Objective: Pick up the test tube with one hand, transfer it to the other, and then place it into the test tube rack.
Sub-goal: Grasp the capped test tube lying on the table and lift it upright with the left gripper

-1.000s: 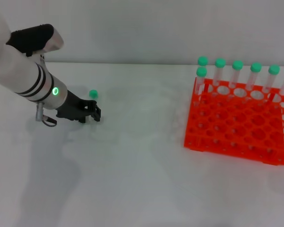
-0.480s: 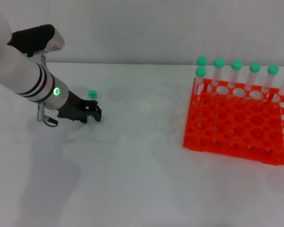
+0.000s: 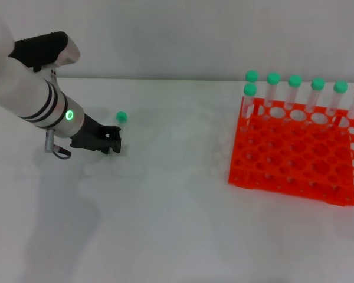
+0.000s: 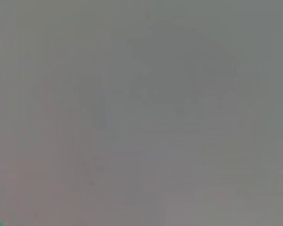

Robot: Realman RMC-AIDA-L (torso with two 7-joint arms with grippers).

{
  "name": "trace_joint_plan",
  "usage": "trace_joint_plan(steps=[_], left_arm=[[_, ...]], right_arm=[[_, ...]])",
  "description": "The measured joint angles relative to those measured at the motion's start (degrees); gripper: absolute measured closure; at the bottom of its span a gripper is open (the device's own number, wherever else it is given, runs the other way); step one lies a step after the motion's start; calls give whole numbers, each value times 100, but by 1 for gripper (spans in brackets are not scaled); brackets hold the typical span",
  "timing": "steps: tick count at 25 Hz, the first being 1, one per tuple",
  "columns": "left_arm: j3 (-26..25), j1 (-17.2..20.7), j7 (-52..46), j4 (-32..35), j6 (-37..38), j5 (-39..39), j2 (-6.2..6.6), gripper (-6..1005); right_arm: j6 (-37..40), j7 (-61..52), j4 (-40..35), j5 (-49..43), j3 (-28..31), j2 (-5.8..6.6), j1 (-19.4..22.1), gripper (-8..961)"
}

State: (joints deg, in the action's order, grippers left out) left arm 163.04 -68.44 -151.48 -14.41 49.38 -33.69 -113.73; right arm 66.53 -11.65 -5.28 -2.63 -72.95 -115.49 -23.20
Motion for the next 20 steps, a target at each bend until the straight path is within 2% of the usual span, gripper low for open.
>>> trace_joint_plan(steps=[3,9,11,14,15,16,17,20], left_arm=[[0,0,10,0,1,0,0,810],[-1,-3,216,-1,-186,167,-5,810],[-1,-1,468,-11,-374,447,-30,810],[0,25,1317,-39,-702,1379,-61,810],[0,25,1317,-39,-702,1379,-61,810],[-1,109,2702,-49,-1024,2845,-128,810],[-1,130,2919,-53,-1069,3072,-145,810],[-1,305,4313,-98,-1322,4677,-276,810]], right_arm=[[0,1,0,2,0,0,6,117],[0,3,0,7,0,0,6,117],[2,4,0,7,9,-2,7,117],[3,0,-3,9,158,-9,11,117],[3,0,-4,9,222,-12,11,117],[4,-7,-5,10,277,-16,16,117],[5,-19,-6,10,315,-18,25,118],[12,-100,-7,10,345,-21,60,118]])
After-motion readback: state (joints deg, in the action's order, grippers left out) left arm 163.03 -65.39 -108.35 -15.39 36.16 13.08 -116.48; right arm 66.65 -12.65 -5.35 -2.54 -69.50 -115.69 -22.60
